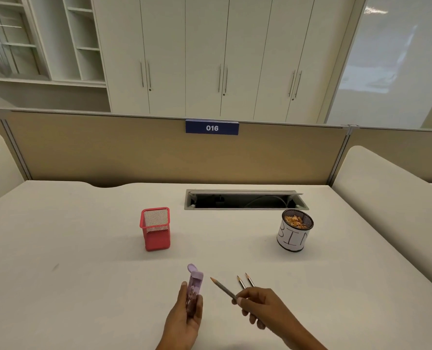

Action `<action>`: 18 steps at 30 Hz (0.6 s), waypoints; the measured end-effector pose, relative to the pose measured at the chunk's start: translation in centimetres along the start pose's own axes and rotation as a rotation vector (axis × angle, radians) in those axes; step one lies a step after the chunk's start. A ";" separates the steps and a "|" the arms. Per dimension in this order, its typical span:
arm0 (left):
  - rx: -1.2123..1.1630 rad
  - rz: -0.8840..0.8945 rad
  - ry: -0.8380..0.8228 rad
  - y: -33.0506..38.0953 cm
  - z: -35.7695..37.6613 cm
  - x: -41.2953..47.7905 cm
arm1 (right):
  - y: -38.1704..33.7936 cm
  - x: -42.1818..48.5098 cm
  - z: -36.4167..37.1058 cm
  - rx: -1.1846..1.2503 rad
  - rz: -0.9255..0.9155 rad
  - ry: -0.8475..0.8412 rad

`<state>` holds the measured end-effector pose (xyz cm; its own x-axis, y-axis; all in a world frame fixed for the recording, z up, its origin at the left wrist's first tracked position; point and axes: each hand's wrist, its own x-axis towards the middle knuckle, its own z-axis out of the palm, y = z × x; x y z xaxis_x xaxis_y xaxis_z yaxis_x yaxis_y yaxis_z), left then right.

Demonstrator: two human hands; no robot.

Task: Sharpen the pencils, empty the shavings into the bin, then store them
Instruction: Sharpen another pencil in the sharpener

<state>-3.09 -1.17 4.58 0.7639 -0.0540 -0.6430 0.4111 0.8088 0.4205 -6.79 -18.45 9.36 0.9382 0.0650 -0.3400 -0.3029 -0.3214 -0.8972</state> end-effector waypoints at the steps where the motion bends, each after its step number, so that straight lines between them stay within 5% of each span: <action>1: 0.063 0.008 -0.008 0.0 -0.1 0.2 | 0.0 0.0 -0.1 -0.027 -0.020 0.036; 6: 0.305 0.081 -0.064 0.1 0.0 0.2 | 0.0 0.0 -0.7 -0.251 -0.136 0.197; 18: 0.545 0.195 -0.074 0.1 0.6 -0.6 | -0.3 -0.6 -1.7 -0.685 -0.344 0.296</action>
<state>-3.21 -1.41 5.33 0.8758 0.0086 -0.4826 0.4412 0.3910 0.8077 -7.01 -20.06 10.31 0.9943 0.0444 0.0972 0.0898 -0.8406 -0.5342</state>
